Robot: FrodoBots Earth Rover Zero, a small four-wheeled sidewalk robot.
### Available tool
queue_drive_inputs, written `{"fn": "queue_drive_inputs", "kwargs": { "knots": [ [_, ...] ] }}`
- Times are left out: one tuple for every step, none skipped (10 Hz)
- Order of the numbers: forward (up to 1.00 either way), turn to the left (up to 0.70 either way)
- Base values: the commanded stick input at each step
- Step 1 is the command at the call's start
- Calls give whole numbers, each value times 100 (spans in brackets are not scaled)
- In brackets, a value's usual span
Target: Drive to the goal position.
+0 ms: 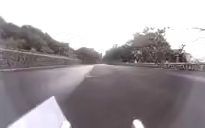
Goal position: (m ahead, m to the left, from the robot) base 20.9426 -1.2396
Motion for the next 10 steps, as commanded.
{"fn": "queue_drive_inputs", "kwargs": {
  "knots": [
    [100,0],
    [100,0],
    [100,0],
    [100,0],
    [100,0],
    [100,0],
    [100,0],
    [100,0],
    [100,0],
    [100,0]
  ]
}}
